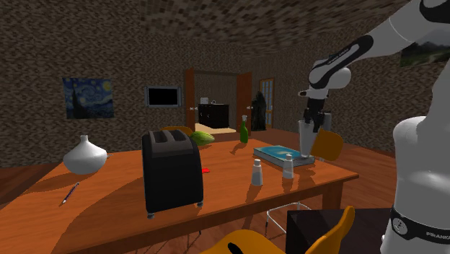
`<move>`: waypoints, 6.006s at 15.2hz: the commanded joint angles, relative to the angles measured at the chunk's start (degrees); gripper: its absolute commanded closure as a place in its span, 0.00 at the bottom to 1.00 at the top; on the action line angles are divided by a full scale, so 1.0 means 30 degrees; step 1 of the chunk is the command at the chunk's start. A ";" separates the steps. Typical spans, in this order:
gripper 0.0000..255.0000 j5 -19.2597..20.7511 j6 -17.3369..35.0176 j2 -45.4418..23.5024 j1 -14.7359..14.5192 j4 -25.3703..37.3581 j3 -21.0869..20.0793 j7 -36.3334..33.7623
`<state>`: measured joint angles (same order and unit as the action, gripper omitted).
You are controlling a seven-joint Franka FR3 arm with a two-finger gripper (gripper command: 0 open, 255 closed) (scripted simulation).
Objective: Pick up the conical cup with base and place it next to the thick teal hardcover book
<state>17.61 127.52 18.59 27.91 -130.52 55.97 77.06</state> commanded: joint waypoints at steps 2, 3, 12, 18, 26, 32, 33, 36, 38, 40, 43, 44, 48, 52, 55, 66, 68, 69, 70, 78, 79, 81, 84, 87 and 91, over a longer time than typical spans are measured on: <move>0.00 -0.4220 -0.3790 -0.4735 -0.2528 0.4780 0.2734 0.3423; 0.00 -0.6671 -0.5284 -0.7494 -0.2771 0.6671 0.3739 0.5356; 0.00 -1.1512 -1.0488 -1.5051 0.2428 1.3257 0.1354 0.9173; 0.00 -1.1545 -0.9821 -1.5037 0.2269 1.2536 0.1346 0.9221; 1.00 -1.1536 -0.9806 -1.5023 0.2264 1.2513 0.1356 0.9230; 1.00 -1.1547 -0.9821 -1.5038 0.2268 1.2536 0.1347 0.9222; 1.00 -1.1490 -1.0050 -1.4981 0.2275 1.2736 0.1387 0.9197; 1.00 -1.1345 -1.0752 -1.4840 0.2332 1.3379 0.1482 0.9137; 1.00 -1.1268 -1.1231 -1.4769 0.2394 1.3836 0.1531 0.9106; 1.00 -1.1209 -1.1721 -1.4718 0.2477 1.4319 0.1570 0.9084; 1.00 -1.1151 -1.2476 -1.4680 0.2645 1.5094 0.1604 0.9067; 1.00 -1.1141 -1.2734 -1.4678 0.2714 1.5367 0.1610 0.9066; 1.00 -1.0450 -1.3847 -1.3772 0.2253 1.5891 0.2067 0.8890; 1.00 -0.9107 -1.5410 -1.2057 0.1164 1.6396 0.2838 0.8499; 1.00 -0.8189 -1.6763 -1.0932 0.0494 1.7133 0.3257 0.8234; 1.00 -0.5681 -1.9240 -0.8011 -0.1431 1.8196 0.3741 0.7221; 1.00 -0.5094 -1.8619 -0.7304 -0.1930 1.7252 0.3614 0.6707; 1.00 -0.4819 -1.8322 -0.6969 -0.2129 1.6803 0.3532 0.6460; 1.00 -0.4559 -1.8034 -0.6648 -0.2305 1.6368 0.3450 0.6222; 1.00 -0.3018 -1.5900 -0.4678 -0.2867 1.3273 0.2679 0.4737; 1.00 -0.2886 -1.5645 -0.4504 -0.2879 1.2925 0.2602 0.4602; 1.00 -0.2655 -1.5139 -0.4198 -0.2886 1.2251 0.2468 0.4361; 1.00 -0.2378 -1.4384 -0.3833 -0.2867 1.1290 0.2319 0.4063; 1.00 -0.2174 -1.3631 -0.3569 -0.2828 1.0382 0.2228 0.3833; 1.00 -0.1995 -1.2625 -0.3356 -0.2774 0.9248 0.2196 0.3615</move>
<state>11.40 88.89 8.19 19.59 -101.85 62.79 88.34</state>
